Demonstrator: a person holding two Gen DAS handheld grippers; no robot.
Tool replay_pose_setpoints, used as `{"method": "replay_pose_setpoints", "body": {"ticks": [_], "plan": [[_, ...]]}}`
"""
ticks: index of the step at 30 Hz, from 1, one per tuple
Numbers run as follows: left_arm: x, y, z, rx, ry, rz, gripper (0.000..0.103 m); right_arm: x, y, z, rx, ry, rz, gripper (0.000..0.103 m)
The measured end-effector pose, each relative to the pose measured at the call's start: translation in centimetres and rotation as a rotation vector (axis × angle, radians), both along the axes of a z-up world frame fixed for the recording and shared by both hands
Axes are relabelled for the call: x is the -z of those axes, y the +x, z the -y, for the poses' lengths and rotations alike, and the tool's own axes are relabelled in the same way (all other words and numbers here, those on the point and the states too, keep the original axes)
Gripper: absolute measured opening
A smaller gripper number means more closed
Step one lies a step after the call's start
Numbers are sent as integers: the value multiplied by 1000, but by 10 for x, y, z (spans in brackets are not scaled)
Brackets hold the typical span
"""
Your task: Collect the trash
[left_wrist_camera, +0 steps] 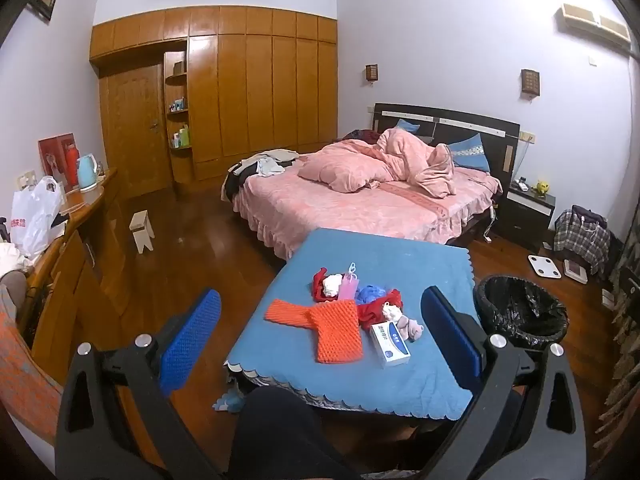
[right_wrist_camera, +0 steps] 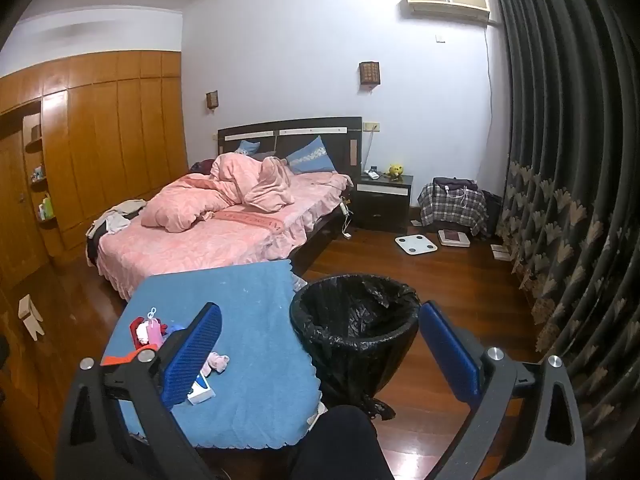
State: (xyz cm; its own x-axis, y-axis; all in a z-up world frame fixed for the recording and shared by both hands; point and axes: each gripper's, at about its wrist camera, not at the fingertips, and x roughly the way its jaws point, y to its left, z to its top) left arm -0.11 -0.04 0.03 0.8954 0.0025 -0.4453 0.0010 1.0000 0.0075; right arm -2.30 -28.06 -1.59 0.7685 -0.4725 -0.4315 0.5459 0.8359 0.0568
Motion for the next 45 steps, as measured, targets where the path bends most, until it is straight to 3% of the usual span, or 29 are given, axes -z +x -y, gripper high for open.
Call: {"method": "replay_pose_setpoints", "body": {"ticks": [45], "plan": [[2, -1, 0, -2, 11, -13, 98, 0, -4, -1, -4, -2, 13, 97]]}}
